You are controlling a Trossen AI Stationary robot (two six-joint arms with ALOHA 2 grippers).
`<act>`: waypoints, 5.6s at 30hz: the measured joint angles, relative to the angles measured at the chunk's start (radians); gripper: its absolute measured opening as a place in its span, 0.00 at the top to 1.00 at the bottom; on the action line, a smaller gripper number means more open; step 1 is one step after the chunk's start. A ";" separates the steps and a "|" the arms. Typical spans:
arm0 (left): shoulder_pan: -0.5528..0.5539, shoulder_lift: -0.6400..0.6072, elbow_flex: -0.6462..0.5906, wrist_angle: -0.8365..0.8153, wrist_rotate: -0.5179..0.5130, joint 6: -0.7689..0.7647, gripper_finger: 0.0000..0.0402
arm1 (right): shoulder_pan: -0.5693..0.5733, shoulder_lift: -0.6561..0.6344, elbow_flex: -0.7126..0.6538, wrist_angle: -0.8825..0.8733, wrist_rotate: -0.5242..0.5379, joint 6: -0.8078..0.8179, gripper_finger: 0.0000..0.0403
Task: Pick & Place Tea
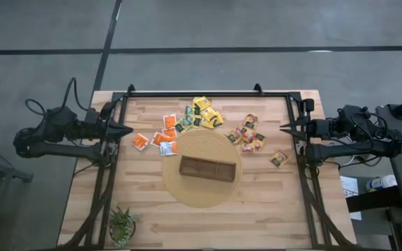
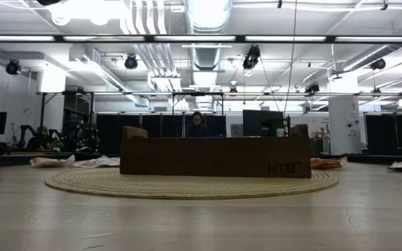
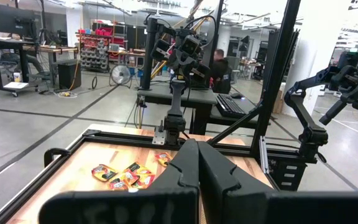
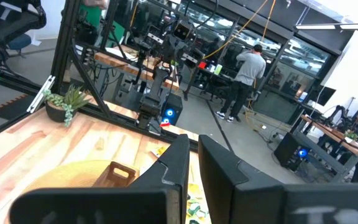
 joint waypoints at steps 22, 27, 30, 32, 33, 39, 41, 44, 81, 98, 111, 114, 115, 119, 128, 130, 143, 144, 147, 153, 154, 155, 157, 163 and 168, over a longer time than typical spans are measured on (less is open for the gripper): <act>0.000 0.000 0.000 0.000 0.000 0.000 1.00 | 0.000 0.000 0.000 0.000 0.000 0.000 0.92; 0.000 0.000 0.000 0.000 0.000 0.000 1.00 | 0.000 0.000 0.000 0.000 0.000 0.000 0.92; 0.000 0.000 0.000 0.000 0.000 0.000 1.00 | 0.000 0.000 0.000 0.000 0.000 0.000 0.92; 0.000 0.000 0.000 0.000 0.000 0.000 1.00 | 0.000 0.000 0.000 0.000 0.000 0.000 0.92; 0.000 0.000 0.000 0.000 0.000 0.000 1.00 | 0.000 0.000 0.000 0.000 0.000 0.000 0.92; 0.000 0.000 0.000 0.000 0.000 0.000 1.00 | 0.000 0.000 0.000 0.002 0.000 0.000 0.92; 0.000 0.000 0.000 0.000 0.000 0.000 1.00 | 0.000 0.000 0.000 0.002 0.000 0.000 0.92; 0.000 0.000 0.000 0.000 0.000 0.000 1.00 | 0.000 0.000 0.000 0.006 0.000 0.036 0.92; 0.000 0.000 0.000 0.000 0.000 0.000 1.00 | 0.000 0.393 -0.003 0.276 0.062 0.096 0.92; 0.000 0.000 0.000 0.000 0.000 0.000 1.00 | 0.000 0.579 -0.002 0.013 0.835 0.199 0.92; 0.000 0.000 0.000 0.000 0.000 0.000 1.00 | -0.019 0.591 0.040 -0.076 0.839 0.353 0.66; 0.000 0.000 0.000 0.000 0.000 0.000 1.00 | -0.033 0.603 0.035 -0.084 0.839 0.384 0.51; 0.000 0.000 0.000 0.000 0.000 0.000 1.00 | -0.038 0.608 0.033 -0.085 0.839 0.391 0.46; 0.000 0.000 0.000 0.000 0.000 0.000 1.00 | -0.060 0.641 0.029 -0.083 0.831 0.387 0.26; 0.000 0.000 0.000 0.000 0.000 0.000 1.00 | -0.069 0.687 0.107 -0.008 0.830 0.165 0.11; 0.000 0.000 0.000 -0.001 0.000 0.000 1.00 | -0.070 0.693 0.143 -0.010 0.830 0.193 0.12; 0.000 0.000 0.000 -0.003 0.000 0.000 1.00 | -0.187 0.757 0.152 -0.193 0.712 0.665 0.18; 0.000 0.000 0.000 -0.004 0.000 0.000 1.00 | -0.210 0.762 0.152 -0.190 0.643 0.678 0.19; 0.000 0.000 0.000 -0.006 0.000 0.000 1.00 | -0.275 0.786 0.143 -0.196 0.436 0.688 0.19; 0.000 0.000 0.000 -0.006 0.000 0.000 1.00 | -0.337 0.874 0.130 -0.198 0.322 0.665 0.19; 0.000 0.000 0.000 -0.006 0.000 0.000 1.00 | -0.345 0.889 0.130 -0.199 0.305 0.657 0.19; 0.000 0.000 0.000 -0.005 0.000 0.000 1.00 | -0.351 0.905 0.130 -0.199 0.278 0.648 0.19; 0.000 0.000 0.000 -0.005 0.000 0.000 1.00 | -0.361 0.935 0.132 -0.195 0.218 0.630 0.19; 0.000 0.000 0.000 -0.005 0.000 0.000 1.00 | -0.378 1.041 0.133 -0.196 0.171 0.598 0.19; 0.000 0.000 0.000 -0.002 0.000 0.000 1.00 | -0.395 1.113 0.146 -0.196 0.157 0.589 0.19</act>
